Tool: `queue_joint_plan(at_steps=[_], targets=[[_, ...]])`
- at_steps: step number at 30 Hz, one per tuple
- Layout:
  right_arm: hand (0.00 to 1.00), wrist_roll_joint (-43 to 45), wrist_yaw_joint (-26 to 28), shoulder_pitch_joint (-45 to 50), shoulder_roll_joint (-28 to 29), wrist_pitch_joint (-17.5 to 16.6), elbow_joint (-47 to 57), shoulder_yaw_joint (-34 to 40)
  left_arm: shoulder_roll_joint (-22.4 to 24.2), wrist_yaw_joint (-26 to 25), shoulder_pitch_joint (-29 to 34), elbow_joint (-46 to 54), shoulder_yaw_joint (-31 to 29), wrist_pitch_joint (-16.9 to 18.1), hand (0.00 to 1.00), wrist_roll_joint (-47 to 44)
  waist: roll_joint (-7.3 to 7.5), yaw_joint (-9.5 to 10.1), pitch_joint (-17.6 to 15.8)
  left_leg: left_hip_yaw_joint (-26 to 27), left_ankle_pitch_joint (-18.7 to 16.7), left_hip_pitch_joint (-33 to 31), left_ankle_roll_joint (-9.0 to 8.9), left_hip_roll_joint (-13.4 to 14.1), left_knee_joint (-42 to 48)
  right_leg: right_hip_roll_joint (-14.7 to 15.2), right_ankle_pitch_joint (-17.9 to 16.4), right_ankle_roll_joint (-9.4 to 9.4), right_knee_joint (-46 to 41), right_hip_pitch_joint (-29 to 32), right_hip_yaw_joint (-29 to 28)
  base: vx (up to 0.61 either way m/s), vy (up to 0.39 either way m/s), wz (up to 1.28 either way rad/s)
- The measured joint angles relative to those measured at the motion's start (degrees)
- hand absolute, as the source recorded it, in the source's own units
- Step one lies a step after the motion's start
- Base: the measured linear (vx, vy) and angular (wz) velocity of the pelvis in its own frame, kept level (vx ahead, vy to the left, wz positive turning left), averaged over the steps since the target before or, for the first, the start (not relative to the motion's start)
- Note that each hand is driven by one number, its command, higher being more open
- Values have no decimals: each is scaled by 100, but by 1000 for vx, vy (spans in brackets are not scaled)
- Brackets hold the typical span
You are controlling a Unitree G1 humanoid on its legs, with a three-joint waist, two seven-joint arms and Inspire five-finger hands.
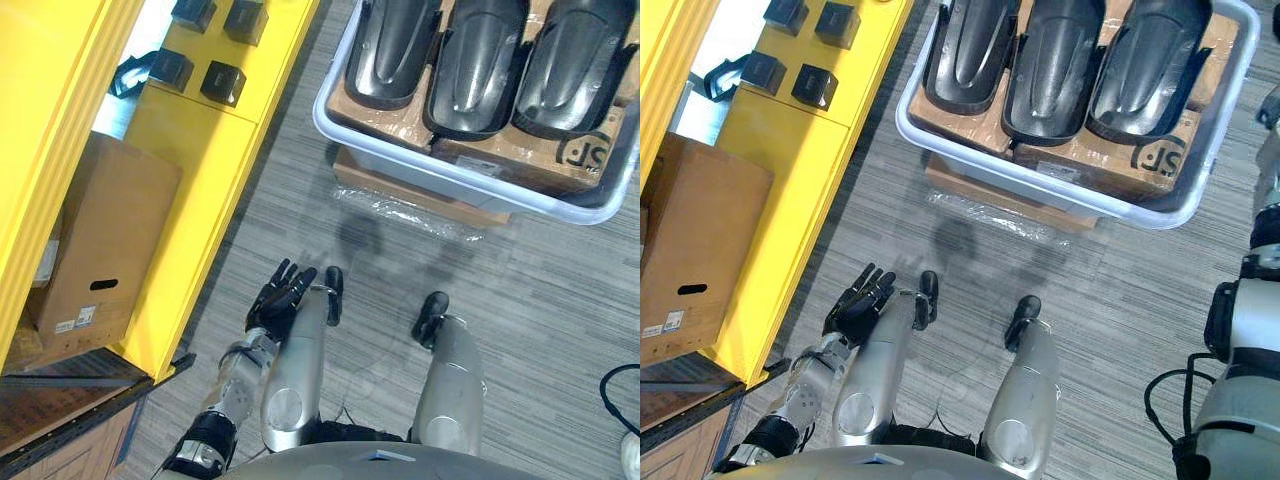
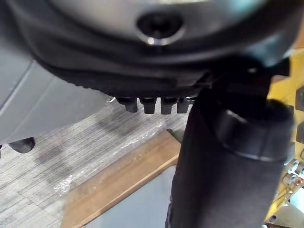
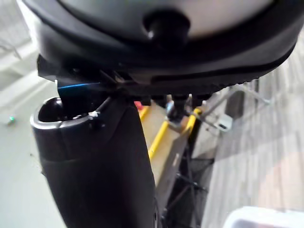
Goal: Walk over and take three plastic housings, then place them on the shelf
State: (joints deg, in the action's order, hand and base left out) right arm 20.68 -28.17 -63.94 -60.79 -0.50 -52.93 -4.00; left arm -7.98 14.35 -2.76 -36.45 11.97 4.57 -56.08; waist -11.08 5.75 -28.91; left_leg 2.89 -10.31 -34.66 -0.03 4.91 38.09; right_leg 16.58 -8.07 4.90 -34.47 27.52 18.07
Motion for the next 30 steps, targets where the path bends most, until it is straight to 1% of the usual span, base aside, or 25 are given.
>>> queue_joint_plan(at_steps=[4,5,8,12,13,14,18,20,22,23,28,29,30], targets=[[100,16,66,-4,-9,30,159,-129,-54,16,2,0,1,-65,100,-3,2,25,-2,37,-7,53,-11,70,-29,-77,11,11,91,-51,-26,-14,-8,-9],[100,31,154,-2,-7,148,159,-184,-55,14,2,-5,7,-78,100,-5,2,31,-1,49,-7,92,-15,71,-61,-78,11,11,102,-72,-33,0,0,0],[100,30,278,4,69,349,160,-226,-57,12,2,-14,8,-88,100,-7,3,50,-2,49,19,113,-20,71,-130,-86,23,13,155,-91,-21,0,0,0],[100,47,418,71,412,763,72,-298,-57,11,1,-15,26,-88,100,-94,2,93,-1,47,29,111,-25,72,-159,-85,30,6,166,-86,0,40,-14,1],[100,47,418,71,412,763,72,-298,-57,11,1,-15,26,-88,100,-94,2,93,-1,47,29,111,-25,72,-159,-85,30,6,166,-86,0,46,-17,2],[100,50,434,104,506,881,-155,-469,-52,16,-17,-17,65,-86,100,-199,-3,182,2,42,33,104,-31,67,-193,-79,29,4,166,-75,15,51,-25,4],[100,52,538,243,569,1111,-651,-579,-28,119,-127,-14,171,-61,100,-318,-34,379,23,-76,88,-110,-48,12,-240,-54,21,-6,164,65,137,37,-21,16],[100,58,588,245,575,1181,-830,-582,-10,124,-175,-9,235,-48,100,-447,-84,432,57,-164,136,-318,-37,-49,-238,-3,21,-5,153,199,245,45,-1,22],[100,57,510,247,571,1191,-960,-583,42,120,-208,-9,238,-21,100,-452,-94,506,63,-181,152,-398,-24,-89,-226,35,21,-5,140,271,264,45,11,13],[0,59,494,244,529,1148,-992,-573,45,98,-219,-9,278,10,100,-452,-103,514,69,-210,153,-427,-20,-118,-221,56,20,-2,140,275,289,52,20,15],[0,-14,464,314,281,1117,-1172,-564,74,-43,-277,-20,320,17,100,-455,-159,536,108,-274,163,-607,8,-199,-212,135,13,8,129,389,368,-1,28,10],[0,-242,544,376,124,1147,-1251,-565,75,-77,-368,-127,347,17,100,-455,-162,580,109,-286,163,-630,14,-212,-224,144,12,10,122,409,375,-18,16,5],[0,-253,561,419,76,1154,-1265,-566,77,-101,-403,-182,351,17,100,-455,-161,598,109,-291,163,-632,13,-212,-223,144,11,10,120,408,382,-20,14,5]])
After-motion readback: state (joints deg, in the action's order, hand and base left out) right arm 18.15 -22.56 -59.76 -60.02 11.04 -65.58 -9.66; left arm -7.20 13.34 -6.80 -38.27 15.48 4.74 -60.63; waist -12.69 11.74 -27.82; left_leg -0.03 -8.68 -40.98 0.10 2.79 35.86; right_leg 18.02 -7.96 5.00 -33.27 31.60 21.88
